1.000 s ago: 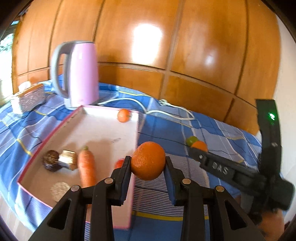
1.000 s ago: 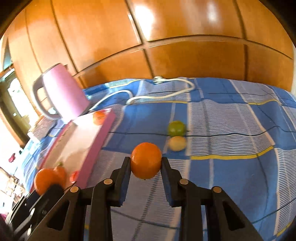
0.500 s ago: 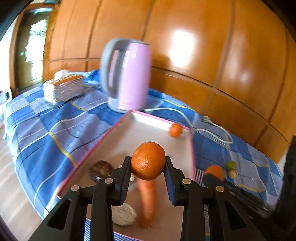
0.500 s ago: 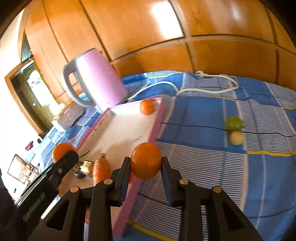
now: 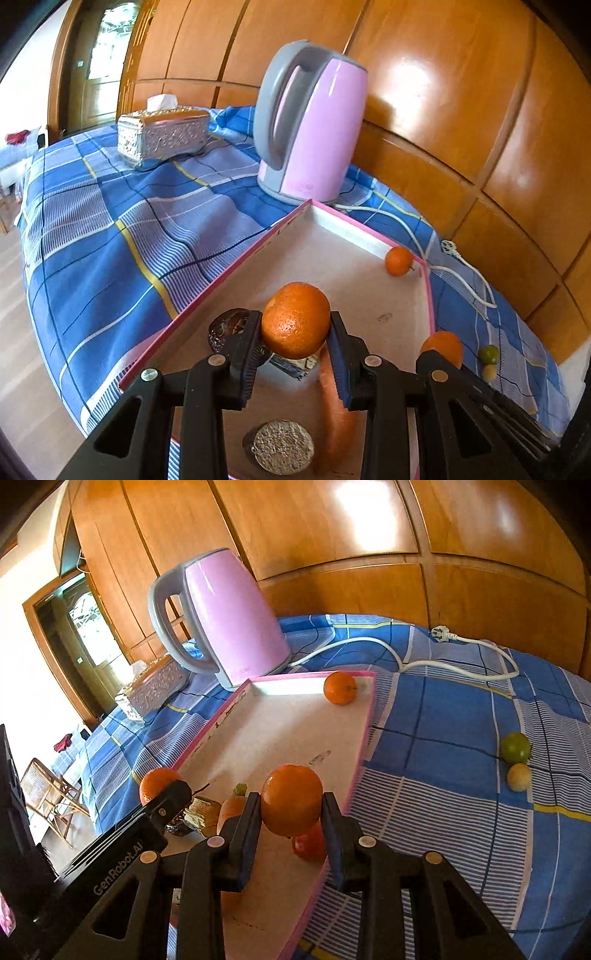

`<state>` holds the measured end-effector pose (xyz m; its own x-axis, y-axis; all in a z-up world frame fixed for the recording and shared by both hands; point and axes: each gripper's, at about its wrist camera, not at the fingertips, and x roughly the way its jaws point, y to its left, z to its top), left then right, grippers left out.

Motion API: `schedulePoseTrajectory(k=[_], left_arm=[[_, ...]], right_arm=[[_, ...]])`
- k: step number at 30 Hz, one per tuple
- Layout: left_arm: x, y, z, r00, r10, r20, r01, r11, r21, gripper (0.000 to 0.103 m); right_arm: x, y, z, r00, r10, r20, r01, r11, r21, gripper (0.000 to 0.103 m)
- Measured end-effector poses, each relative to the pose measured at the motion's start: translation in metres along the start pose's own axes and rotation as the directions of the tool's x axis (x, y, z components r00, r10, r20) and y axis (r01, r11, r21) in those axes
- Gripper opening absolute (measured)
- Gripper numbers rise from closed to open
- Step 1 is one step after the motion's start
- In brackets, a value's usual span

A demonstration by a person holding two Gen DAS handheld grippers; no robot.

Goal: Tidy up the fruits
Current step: 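Carry both oranges into the tray and open both tools to release them, then move the right tool toward the yellow round fruit while the left tool withdraws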

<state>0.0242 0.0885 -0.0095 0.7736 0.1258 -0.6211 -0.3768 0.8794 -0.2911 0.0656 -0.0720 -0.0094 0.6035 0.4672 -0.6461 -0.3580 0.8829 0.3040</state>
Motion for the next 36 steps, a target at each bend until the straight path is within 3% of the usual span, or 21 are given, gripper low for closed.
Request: schedulePoseTrajectory(k=[14, 26, 36], left_arm=[[0.008, -0.001, -0.001, 0.999, 0.050, -0.017, -0.050, 0.999, -0.002, 0.036], [0.009, 0.000, -0.002, 0.998, 0.066, -0.014, -0.067, 0.998, -0.006, 0.061], [0.008, -0.001, -0.003, 0.997, 0.072, -0.013, -0.072, 0.997, 0.004, 0.062]], right_arm=[[0.008, -0.004, -0.001, 0.999, 0.032, -0.030, -0.031, 0.999, 0.038, 0.035], [0.005, -0.006, -0.002, 0.997, 0.059, -0.041, -0.057, 0.997, 0.057, 0.036], [-0.015, -0.025, -0.005, 0.999, 0.004, -0.033, -0.003, 0.999, 0.049, 0.036]])
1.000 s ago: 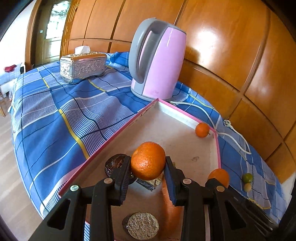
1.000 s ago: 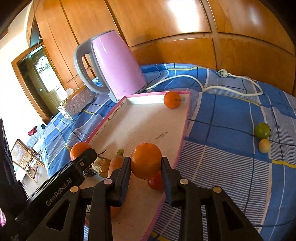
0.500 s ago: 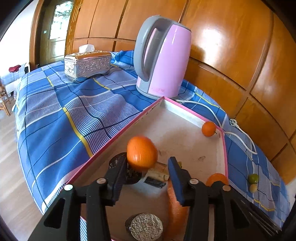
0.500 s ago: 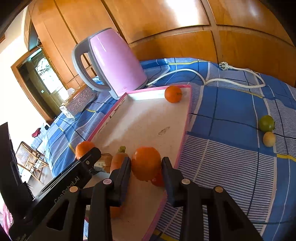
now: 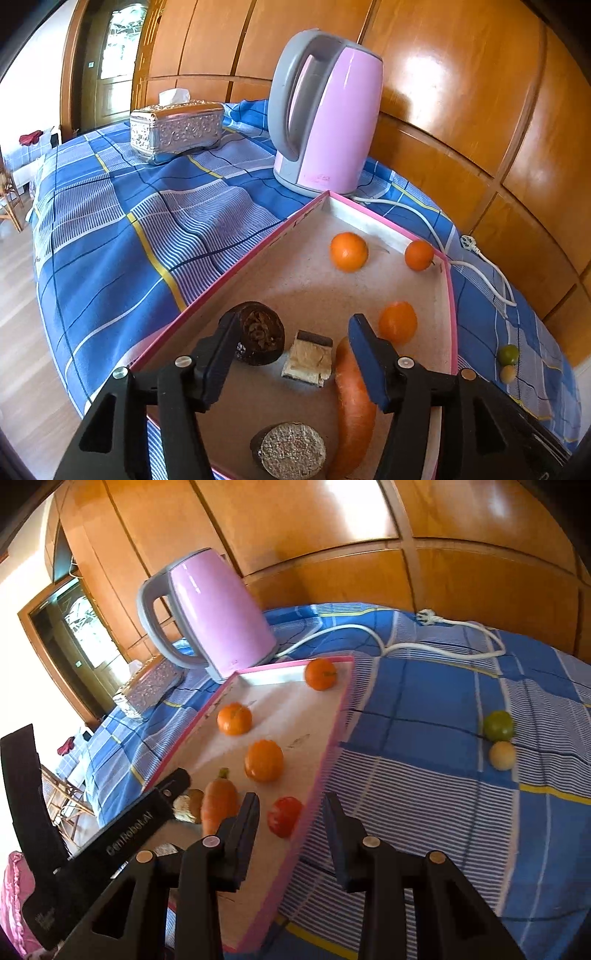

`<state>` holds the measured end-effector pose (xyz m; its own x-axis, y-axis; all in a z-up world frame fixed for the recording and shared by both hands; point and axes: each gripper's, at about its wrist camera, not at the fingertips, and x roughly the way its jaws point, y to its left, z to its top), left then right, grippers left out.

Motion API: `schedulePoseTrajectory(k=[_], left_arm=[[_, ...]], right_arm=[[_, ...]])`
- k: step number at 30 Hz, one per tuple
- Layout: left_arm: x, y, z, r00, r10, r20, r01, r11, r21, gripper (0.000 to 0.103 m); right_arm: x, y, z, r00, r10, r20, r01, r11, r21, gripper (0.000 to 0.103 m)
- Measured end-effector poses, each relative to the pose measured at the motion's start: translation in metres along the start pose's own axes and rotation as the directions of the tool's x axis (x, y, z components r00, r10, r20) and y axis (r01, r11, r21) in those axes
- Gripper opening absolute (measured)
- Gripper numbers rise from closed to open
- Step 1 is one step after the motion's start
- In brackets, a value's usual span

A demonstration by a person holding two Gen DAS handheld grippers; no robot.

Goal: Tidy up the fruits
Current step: 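Move the right tool toward the yellow round fruit while the left tool withdraws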

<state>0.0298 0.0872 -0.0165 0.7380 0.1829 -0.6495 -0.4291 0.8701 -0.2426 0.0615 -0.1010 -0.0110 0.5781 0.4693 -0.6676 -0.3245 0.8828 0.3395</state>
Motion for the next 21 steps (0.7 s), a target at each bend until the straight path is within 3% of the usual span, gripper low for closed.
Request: schedulePoseTrajectory(k=[12, 21], left_arm=[[-0.006, -0.013, -0.002, 0.999, -0.042, 0.006, 0.042, 0.998, 0.056, 0.062], [-0.020, -0.037, -0.010, 0.993, -0.115, 0.037, 0.107, 0.981, 0.163, 0.062]], right_arm=[[-0.018, -0.044, -0.014, 0.991, -0.130, -0.022, 0.131, 0.991, 0.017, 0.036], [-0.037, -0.083, -0.016, 0.960, -0.279, 0.014, 0.278, 0.960, 0.025, 0.036]])
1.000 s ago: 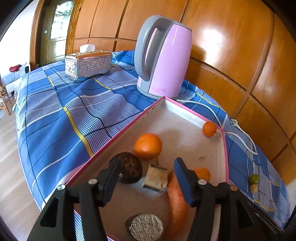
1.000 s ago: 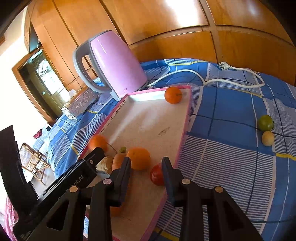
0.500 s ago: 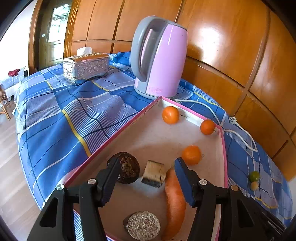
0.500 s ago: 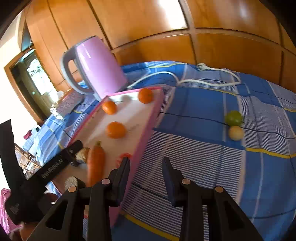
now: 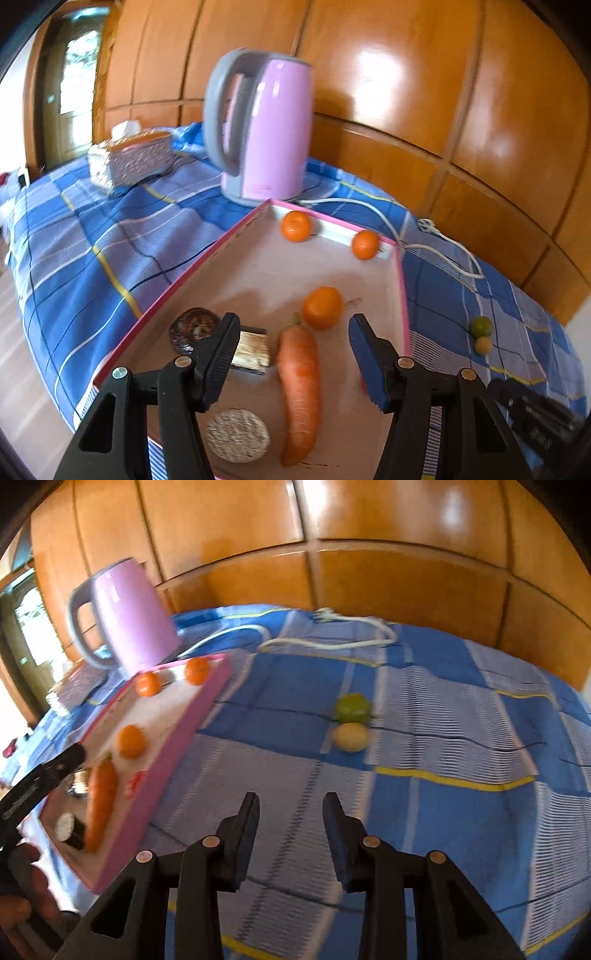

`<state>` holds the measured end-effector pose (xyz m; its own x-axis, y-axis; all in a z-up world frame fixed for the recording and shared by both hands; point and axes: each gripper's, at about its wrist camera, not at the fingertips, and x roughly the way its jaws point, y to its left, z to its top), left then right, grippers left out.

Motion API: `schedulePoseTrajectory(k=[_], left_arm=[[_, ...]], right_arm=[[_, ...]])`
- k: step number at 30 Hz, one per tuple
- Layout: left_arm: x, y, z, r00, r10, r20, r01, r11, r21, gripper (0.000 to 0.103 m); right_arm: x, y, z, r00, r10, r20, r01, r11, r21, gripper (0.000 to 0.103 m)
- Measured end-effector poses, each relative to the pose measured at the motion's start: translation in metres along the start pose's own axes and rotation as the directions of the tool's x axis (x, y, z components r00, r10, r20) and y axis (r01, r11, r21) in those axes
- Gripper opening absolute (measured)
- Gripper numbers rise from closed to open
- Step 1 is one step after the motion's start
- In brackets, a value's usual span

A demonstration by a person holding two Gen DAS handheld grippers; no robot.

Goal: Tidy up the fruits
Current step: 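Move the right tool toward the yellow round fruit while the left tool withdraws, then close the right tool on the yellow fruit while the left tool grasps the green fruit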

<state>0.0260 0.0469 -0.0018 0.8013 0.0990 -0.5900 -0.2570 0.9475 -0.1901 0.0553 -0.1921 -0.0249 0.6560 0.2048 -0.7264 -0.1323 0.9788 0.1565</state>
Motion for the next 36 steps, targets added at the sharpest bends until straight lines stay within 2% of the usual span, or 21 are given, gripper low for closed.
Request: schedulePoseTrajectory(k=[6, 13, 18, 21, 28, 36], left_arm=[[-0.006, -0.016, -0.002, 0.998, -0.058, 0.020, 0.056, 0.996, 0.063, 0.062], [-0.002, -0.032, -0.007, 0.991, -0.128, -0.034, 0.131, 0.984, 0.117, 0.061], [-0.005, -0.044, -0.012, 0.987, -0.157, -0.027, 0.159, 0.972, 0.173, 0.057], [-0.005, -0.050, -0.014, 0.985, -0.168, -0.039, 0.172, 0.964, 0.204, 0.052], [-0.003, -0.048, -0.014, 0.985, -0.167, -0.045, 0.173, 0.966, 0.191, 0.052], [0.000, -0.049, -0.014, 0.984, -0.171, -0.057, 0.179, 0.966, 0.189, 0.052]], right_arm=[[0.003, -0.019, 0.001, 1.000, -0.027, 0.010, 0.027, 0.997, 0.073, 0.036], [0.009, -0.031, 0.003, 0.999, -0.048, 0.014, 0.046, 0.992, 0.115, 0.036], [0.014, -0.040, 0.006, 0.997, -0.073, 0.023, 0.069, 0.987, 0.147, 0.036], [0.020, -0.047, 0.009, 0.997, -0.069, 0.022, 0.064, 0.981, 0.181, 0.036], [0.030, -0.042, 0.020, 0.998, -0.056, 0.034, 0.049, 0.983, 0.179, 0.036], [0.053, -0.040, 0.027, 0.998, -0.063, -0.001, 0.063, 0.982, 0.176, 0.036]])
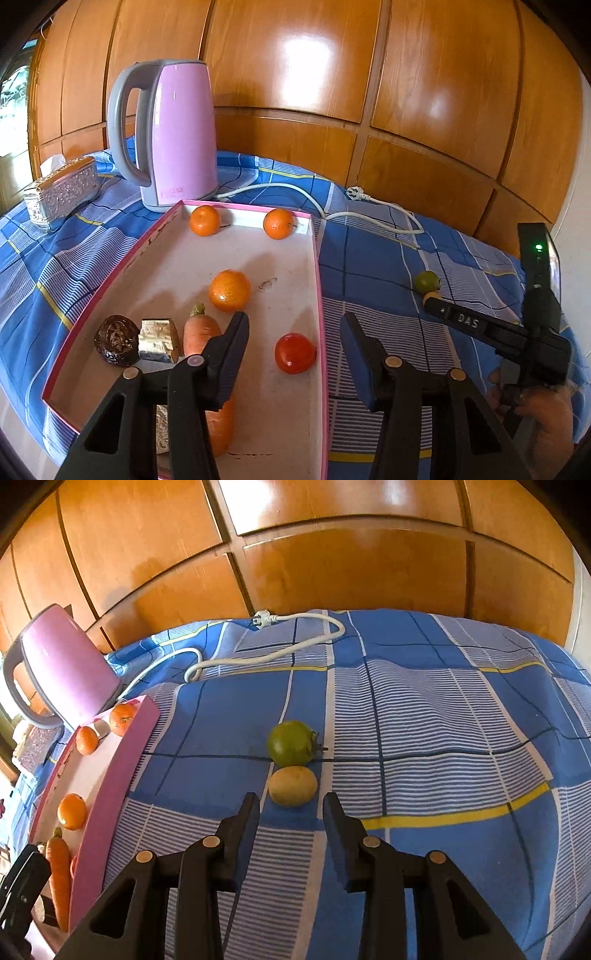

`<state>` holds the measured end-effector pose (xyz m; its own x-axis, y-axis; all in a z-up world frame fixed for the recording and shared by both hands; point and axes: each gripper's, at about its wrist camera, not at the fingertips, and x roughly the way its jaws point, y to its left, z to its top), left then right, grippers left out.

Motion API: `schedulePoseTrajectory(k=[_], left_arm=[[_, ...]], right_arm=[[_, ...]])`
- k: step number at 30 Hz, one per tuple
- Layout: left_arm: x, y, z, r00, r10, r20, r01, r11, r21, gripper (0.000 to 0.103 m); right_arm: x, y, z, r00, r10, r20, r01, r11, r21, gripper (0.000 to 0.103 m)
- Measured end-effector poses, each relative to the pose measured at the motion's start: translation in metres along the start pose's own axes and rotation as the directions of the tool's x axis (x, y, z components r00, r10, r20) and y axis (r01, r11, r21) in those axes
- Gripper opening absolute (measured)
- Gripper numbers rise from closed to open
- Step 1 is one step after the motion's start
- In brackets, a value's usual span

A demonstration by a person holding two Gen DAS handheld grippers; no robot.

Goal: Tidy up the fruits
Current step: 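Close the right tool on the yellow fruit while the left tool grasps the green fruit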

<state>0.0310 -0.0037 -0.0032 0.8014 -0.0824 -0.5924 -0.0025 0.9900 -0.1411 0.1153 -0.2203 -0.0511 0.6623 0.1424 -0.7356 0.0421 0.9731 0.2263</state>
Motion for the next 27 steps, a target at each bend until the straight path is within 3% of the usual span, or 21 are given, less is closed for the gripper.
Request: schedulePoseTrajectory(k=[15, 23, 27], left_arm=[[0.003, -0.006, 0.000, 0.999, -0.030, -0.024, 0.030, 1.000, 0.009, 0.052], [0.002, -0.015, -0.001, 1.000, -0.013, -0.011, 0.014, 0.998, 0.064, 0.052], [0.005, -0.021, 0.000, 1.000, -0.018, -0.017, 0.019, 0.996, 0.087, 0.046]], right_arm=[[0.009, 0.001, 0.005, 1.000, -0.014, -0.014, 0.014, 1.000, -0.008, 0.029], [0.002, 0.003, -0.003, 0.998, -0.054, -0.024, 0.053, 0.997, -0.057, 0.029], [-0.002, 0.004, -0.008, 0.997, -0.074, -0.029, 0.071, 0.994, -0.083, 0.029]])
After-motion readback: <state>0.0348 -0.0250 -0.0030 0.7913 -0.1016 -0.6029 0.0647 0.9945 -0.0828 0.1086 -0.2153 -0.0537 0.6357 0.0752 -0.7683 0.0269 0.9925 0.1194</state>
